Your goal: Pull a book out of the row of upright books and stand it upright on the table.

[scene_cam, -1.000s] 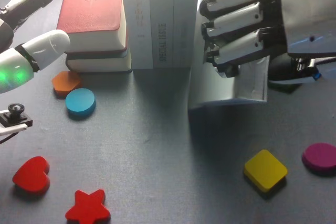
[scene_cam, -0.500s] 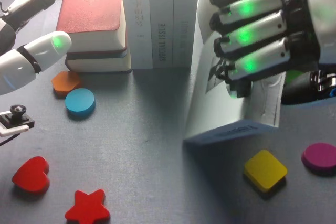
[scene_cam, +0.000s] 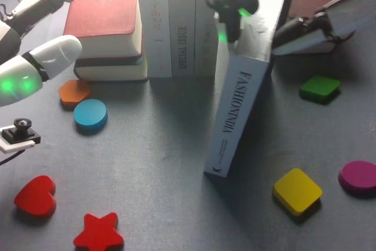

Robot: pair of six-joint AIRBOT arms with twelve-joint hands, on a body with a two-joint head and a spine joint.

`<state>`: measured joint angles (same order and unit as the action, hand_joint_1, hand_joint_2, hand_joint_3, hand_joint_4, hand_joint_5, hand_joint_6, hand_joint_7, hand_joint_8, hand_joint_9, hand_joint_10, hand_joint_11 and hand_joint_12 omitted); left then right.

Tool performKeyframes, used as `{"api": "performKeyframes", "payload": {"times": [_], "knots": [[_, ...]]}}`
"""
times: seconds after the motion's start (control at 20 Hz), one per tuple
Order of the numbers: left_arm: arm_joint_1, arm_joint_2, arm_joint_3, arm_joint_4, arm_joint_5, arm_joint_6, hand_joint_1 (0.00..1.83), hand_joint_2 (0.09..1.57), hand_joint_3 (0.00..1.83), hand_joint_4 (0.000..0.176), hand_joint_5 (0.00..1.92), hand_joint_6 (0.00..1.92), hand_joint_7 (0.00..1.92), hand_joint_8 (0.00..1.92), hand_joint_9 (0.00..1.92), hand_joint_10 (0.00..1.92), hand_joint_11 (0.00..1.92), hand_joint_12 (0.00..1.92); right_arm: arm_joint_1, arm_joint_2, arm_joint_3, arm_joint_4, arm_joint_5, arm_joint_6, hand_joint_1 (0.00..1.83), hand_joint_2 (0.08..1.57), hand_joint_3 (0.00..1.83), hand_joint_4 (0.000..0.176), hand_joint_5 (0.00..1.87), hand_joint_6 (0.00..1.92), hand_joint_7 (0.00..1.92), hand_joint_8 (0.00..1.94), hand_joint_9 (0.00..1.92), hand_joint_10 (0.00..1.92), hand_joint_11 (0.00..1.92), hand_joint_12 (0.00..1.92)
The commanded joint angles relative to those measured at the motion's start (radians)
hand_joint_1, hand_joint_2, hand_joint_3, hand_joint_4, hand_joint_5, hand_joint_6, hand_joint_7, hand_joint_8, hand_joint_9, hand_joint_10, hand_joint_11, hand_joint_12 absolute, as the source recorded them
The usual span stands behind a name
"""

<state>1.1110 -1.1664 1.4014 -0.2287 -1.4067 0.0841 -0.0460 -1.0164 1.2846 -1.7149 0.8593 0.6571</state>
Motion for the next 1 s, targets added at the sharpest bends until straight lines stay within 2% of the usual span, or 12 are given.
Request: {"api": "performKeyframes", "payload": {"times": [0.0, 0.15, 0.2, 0.25, 0.3, 0.35, 0.4, 0.45, 0.55, 0.6, 0.75, 0.95], "knots": [[-0.014, -0.002, 0.005, -0.016, -0.120, -0.009, 0.32, 1.38, 0.00, 0.036, 0.23, 0.01, 0.04, 0.00, 0.00, 0.00, 0.00, 0.00, 0.010, -0.020, 0.020, 0.025, 0.002, 0.018, 1.06, 1.39, 0.00, 0.000, 0.62, 1.65, 0.42, 1.74, 0.18, 1.76, 0.01, 1.92], [-0.013, -0.002, 0.005, -0.017, -0.120, -0.009, 0.32, 1.38, 0.00, 0.035, 0.23, 0.01, 0.04, 0.00, 0.00, 0.00, 0.00, 0.00, 0.004, -0.078, 0.076, -0.009, 0.002, 0.070, 1.06, 1.39, 0.00, 0.000, 0.62, 1.65, 0.42, 1.74, 0.18, 1.76, 0.01, 1.92], [-0.013, -0.003, 0.005, -0.018, -0.120, -0.009, 0.31, 1.38, 0.00, 0.050, 0.23, 0.01, 0.04, 0.00, 0.00, 0.00, 0.00, 0.00, 0.000, -0.088, 0.081, -0.014, 0.002, 0.072, 1.06, 1.39, 0.00, 0.000, 0.62, 1.65, 0.42, 1.74, 0.18, 1.76, 0.01, 1.92], [-0.013, -0.003, 0.005, -0.019, -0.120, -0.009, 0.31, 1.38, 0.00, 0.047, 0.23, 0.01, 0.06, 0.01, 0.00, 0.00, 0.00, 0.00, -0.002, -0.094, 0.082, -0.017, 0.005, 0.073, 1.11, 1.30, 0.00, 0.000, 0.17, 1.04, 0.38, 1.25, 0.31, 1.48, 0.01, 1.92], [-0.013, -0.003, 0.005, -0.019, -0.120, -0.009, 0.31, 1.38, 0.00, 0.047, 0.23, 0.01, 0.06, 0.01, 0.00, 0.00, 0.00, 0.00, -0.002, -0.096, 0.083, -0.017, 0.005, 0.073, 1.11, 1.30, 0.00, 0.000, 0.17, 1.04, 0.38, 1.25, 0.31, 1.48, 0.01, 1.92], [-0.013, -0.003, 0.005, -0.021, -0.120, -0.009, 0.29, 1.38, 0.00, 0.050, 0.21, 0.00, 0.07, 0.01, 0.00, 0.00, 0.00, 0.00, -0.002, -0.099, 0.085, -0.017, 0.005, 0.074, 0.96, 1.13, 0.00, 0.000, 0.03, 0.78, 0.24, 0.60, 0.06, 0.85, 0.00, 1.53], [-0.013, -0.003, 0.005, -0.022, -0.120, -0.009, 0.31, 1.38, 0.00, 0.056, 0.20, 0.00, 0.08, 0.01, 0.00, 0.00, 0.00, 0.00, -0.004, -0.103, 0.093, -0.017, 0.004, 0.076, 0.89, 1.01, 0.00, 0.000, 0.02, 0.11, 0.04, 0.07, 0.00, 0.07, 0.00, 0.16], [-0.013, -0.003, 0.005, -0.022, -0.121, -0.009, 0.29, 1.39, 0.00, 0.052, 0.20, 0.00, 0.06, 0.00, 0.00, 0.00, 0.00, 0.00, -0.009, -0.107, 0.099, -0.017, 0.003, 0.081, 0.84, 1.00, 0.00, 0.000, 0.04, 0.05, 0.01, 0.03, 0.00, 0.01, 0.00, 0.03], [-0.013, -0.003, 0.005, -0.022, -0.122, -0.009, 0.27, 1.39, 0.00, 0.054, 0.18, 0.00, 0.01, 0.00, 0.00, 0.00, 0.00, 0.00, -0.014, -0.108, 0.104, -0.024, 0.002, 0.090, 0.84, 0.97, 0.00, 0.000, 0.01, 0.01, 0.00, 0.00, 0.00, 0.00, 0.00, 0.01], [-0.013, -0.003, 0.005, -0.023, -0.124, -0.010, 0.29, 1.39, 0.00, 0.040, 0.18, 0.00, 0.00, 0.00, 0.00, 0.00, 0.00, 0.00, -0.015, -0.107, 0.105, -0.025, 0.001, 0.091, 0.85, 0.95, 0.00, 0.000, 0.00, 0.00, 0.00, 0.00, 0.00, 0.00, 0.00, 0.00], [-0.013, -0.003, 0.004, -0.025, -0.126, -0.011, 0.26, 1.39, 0.00, 0.055, 0.17, 0.01, 0.00, 0.00, 0.00, 0.00, 0.00, 0.00, -0.015, -0.084, 0.099, -0.012, -0.001, 0.091, 0.85, 0.97, 0.00, 0.000, 0.00, 0.00, 0.00, 0.00, 0.00, 0.00, 0.00, 0.00], [-0.013, -0.003, 0.003, -0.028, -0.133, -0.012, 0.32, 1.38, 0.00, 0.042, 0.24, 0.02, 0.10, 0.02, 0.00, 0.00, 0.00, 0.00, -0.015, -0.020, 0.065, 0.003, -0.001, 0.091, 0.73, 1.04, 0.02, 0.000, 0.00, 0.00, 0.00, 0.00, 0.00, 0.00, 0.00, 0.00]]}}
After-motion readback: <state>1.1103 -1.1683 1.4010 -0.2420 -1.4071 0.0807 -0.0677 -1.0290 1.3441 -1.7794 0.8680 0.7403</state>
